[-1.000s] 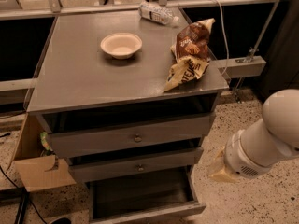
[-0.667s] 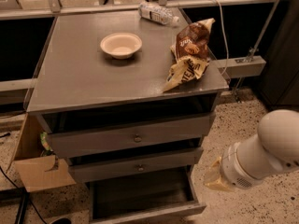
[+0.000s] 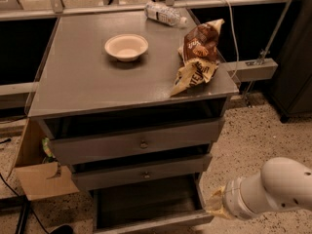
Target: Close bottom drawer
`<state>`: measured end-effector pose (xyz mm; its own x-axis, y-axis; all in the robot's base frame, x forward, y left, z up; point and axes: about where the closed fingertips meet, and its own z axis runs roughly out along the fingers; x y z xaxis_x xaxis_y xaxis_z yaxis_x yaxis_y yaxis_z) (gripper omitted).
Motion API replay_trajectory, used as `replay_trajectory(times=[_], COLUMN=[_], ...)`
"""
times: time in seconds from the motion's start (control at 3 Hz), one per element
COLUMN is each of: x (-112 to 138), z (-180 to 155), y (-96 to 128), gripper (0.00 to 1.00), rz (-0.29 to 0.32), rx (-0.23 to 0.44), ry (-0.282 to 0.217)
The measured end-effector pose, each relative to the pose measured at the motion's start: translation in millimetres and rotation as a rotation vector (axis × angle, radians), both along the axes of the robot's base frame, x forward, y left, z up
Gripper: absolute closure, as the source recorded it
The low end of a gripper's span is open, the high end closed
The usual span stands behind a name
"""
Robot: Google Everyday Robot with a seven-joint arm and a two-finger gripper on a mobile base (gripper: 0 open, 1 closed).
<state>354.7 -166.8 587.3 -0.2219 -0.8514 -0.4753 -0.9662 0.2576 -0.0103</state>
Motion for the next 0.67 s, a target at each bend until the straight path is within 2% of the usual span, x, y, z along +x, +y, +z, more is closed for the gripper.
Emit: replay_trajectory(times=[0.67], x=[-0.8], z=[-3.5], y=[-1.2], gripper=[1.0], rz=[0.002], rx=[-0.014], ry=[-0.008])
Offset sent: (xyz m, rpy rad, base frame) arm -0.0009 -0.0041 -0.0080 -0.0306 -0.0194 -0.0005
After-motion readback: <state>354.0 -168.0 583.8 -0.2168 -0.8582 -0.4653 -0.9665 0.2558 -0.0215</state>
